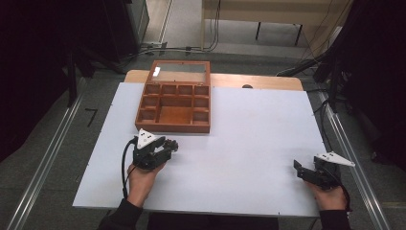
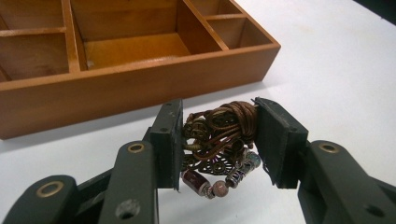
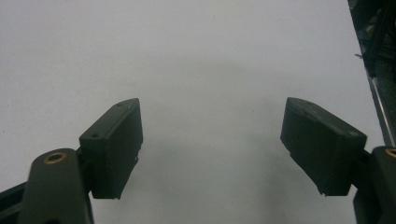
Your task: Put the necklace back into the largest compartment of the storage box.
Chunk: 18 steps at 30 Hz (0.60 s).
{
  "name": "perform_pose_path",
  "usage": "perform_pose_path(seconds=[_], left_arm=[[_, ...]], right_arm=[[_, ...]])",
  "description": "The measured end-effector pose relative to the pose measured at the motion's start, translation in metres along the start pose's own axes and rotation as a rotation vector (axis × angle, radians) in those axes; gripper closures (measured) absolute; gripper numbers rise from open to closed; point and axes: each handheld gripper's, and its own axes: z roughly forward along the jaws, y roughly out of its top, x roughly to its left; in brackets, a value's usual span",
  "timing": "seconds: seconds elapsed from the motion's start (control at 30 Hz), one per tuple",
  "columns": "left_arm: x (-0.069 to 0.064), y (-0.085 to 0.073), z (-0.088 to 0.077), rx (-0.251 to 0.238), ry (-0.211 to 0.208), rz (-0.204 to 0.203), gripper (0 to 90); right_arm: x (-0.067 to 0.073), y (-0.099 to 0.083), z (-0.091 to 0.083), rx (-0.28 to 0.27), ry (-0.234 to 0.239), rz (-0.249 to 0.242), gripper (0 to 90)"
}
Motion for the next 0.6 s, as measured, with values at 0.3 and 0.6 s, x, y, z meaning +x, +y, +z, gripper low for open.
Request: perform_pose_path(seconds=[0.3, 0.6], left_arm=[[0.005, 0.007, 0.004, -0.002, 0.012, -0.007, 55.2], [0.007, 0.019, 0.012, 0.002, 0.027, 0.001, 55.2]], right_arm=[[0.000, 0.000, 0.000, 0.001, 0.002, 0.000, 19.3], [0.000, 0.000, 0.001, 0.002, 0.003, -0.003, 19.3]])
